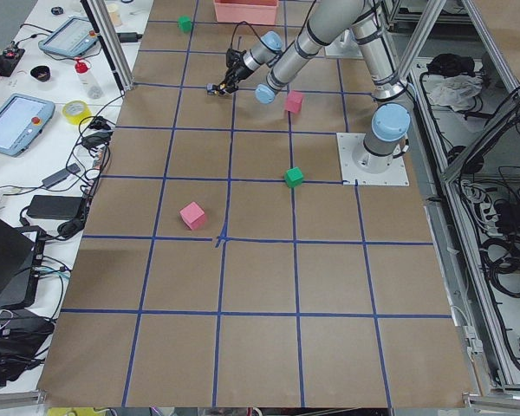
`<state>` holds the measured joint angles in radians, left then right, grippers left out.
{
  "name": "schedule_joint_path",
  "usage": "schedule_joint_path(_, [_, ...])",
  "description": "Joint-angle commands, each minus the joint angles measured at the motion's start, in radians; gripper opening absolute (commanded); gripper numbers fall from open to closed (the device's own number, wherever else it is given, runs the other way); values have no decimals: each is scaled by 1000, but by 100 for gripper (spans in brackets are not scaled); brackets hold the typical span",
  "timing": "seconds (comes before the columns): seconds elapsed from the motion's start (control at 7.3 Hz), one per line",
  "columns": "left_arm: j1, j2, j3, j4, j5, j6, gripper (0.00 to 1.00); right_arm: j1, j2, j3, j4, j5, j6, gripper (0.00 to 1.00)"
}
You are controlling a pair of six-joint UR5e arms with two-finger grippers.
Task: Align button upright
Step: 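Lift the button with the left gripper and rotate it cap-down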
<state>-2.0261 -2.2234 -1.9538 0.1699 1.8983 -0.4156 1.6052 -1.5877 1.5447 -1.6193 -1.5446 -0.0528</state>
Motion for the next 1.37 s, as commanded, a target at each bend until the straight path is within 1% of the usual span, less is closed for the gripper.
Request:
schedule_joint_path(0.0, [10,83,18,-158,-57,17,20,-1,0,0,-1,0,-1,100])
schedule_joint_path(0.14, [26,132,47,-337,-94,15,20,1,0,0,-2,0,-1,100])
schedule_joint_path(0.27, [47,175,99,-541,-144,14,20,-1,0,0,-2,0,-1,100])
schedule_joint_path(0.41, [66,206,169,-746,-203,17,18,1,0,0,-4,0,-1,100])
schedule_joint_path(0.55, [78,224,256,-959,-253,15,12,1,0,0,-4,0,-1,100])
schedule_joint_path(0.68, [93,226,350,-1163,-328,14,12,1,0,0,-2,0,1,100])
schedule_joint_path(0.82, [99,209,433,-1346,-381,18,12,-1,0,0,-2,0,-1,100])
schedule_joint_path(0.96, [104,197,472,-1457,-456,6,12,1,0,0,-2,0,1,100])
schedule_joint_path(1.1, [136,188,475,-1513,-554,-20,9,-1,0,0,-2,0,1,100])
schedule_joint_path(1.23, [159,165,487,-1515,-599,-70,8,-1,0,0,-2,0,1,100])
